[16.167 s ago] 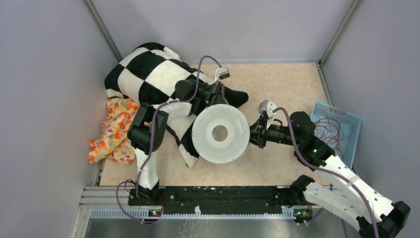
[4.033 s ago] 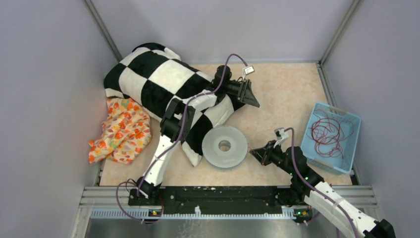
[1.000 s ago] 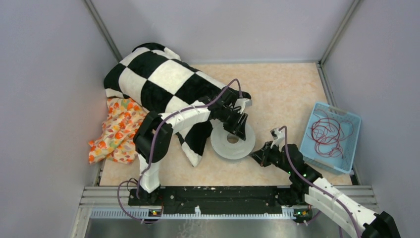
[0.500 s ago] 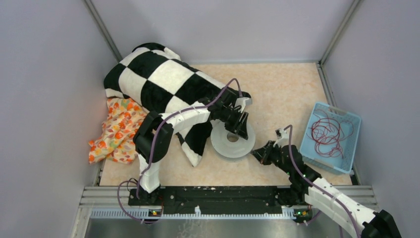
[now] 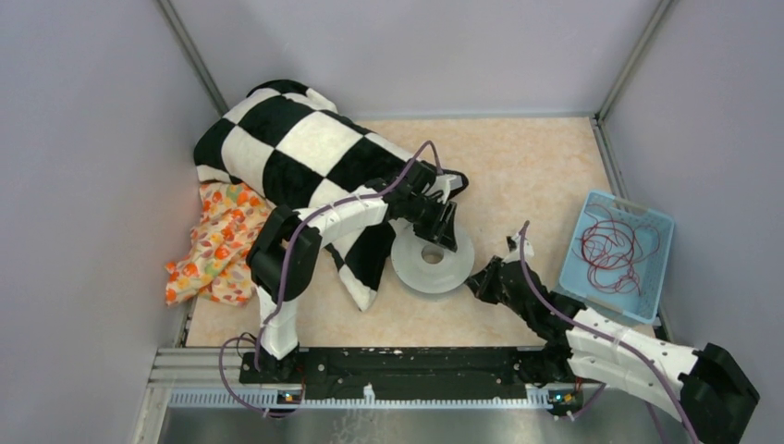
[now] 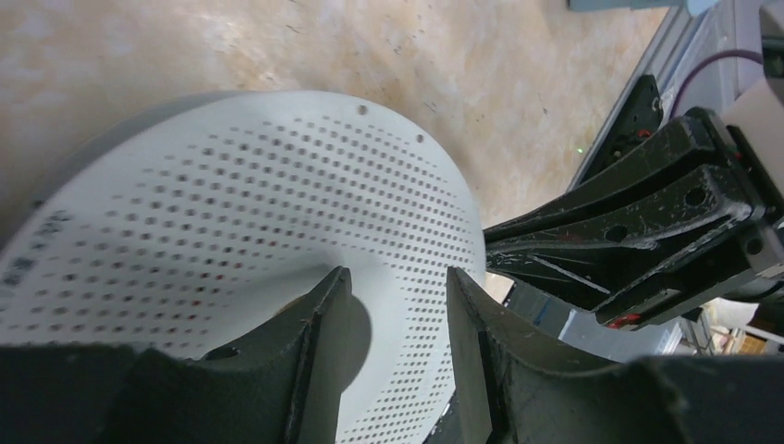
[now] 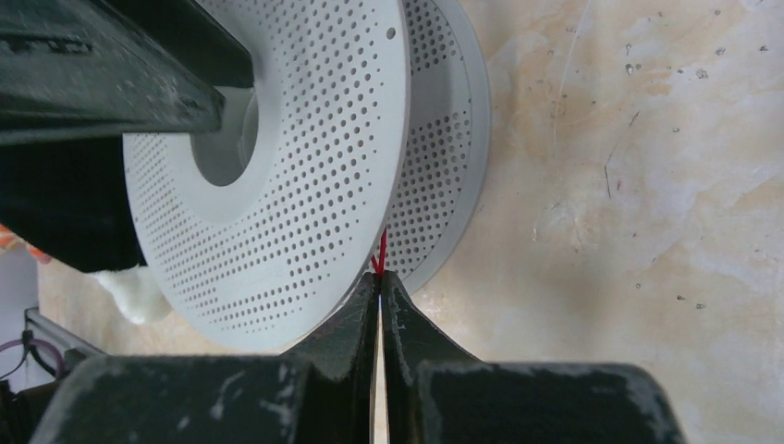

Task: Wrap the cables

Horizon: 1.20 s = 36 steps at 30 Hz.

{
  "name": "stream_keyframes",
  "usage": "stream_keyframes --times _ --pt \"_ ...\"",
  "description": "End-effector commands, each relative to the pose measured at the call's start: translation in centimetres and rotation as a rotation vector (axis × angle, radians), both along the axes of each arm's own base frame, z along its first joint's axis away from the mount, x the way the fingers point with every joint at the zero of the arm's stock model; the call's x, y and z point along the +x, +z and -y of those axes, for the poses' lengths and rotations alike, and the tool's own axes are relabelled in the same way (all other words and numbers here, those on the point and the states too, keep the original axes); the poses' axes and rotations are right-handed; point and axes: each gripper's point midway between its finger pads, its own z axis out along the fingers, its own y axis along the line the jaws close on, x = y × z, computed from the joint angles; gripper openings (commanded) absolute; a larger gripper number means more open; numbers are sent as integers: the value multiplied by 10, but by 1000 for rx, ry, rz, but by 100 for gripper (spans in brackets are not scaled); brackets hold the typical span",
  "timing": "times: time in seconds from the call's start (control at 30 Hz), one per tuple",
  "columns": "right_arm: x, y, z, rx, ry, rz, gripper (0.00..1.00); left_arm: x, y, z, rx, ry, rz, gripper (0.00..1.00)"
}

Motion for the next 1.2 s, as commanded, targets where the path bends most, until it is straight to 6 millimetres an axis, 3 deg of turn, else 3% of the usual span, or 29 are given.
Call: stream_keyframes --times 0.0,0.27,0.6,0.93,1.17 --pt "19 21 -12 31 -59 78 0 23 -3 -9 -4 41 20 49" --pt "42 34 -7 -4 -105 226 0 44 -9 -1 -17 9 15 49" --pt "23 20 -14 19 -1 287 0 50 -16 -3 -15 18 11 49" --pt "17 13 -4 -133 67 465 0 56 26 1 -73 34 82 50" --pt "22 16 -17 -263 102 478 0 57 65 1 -118 54 123 50"
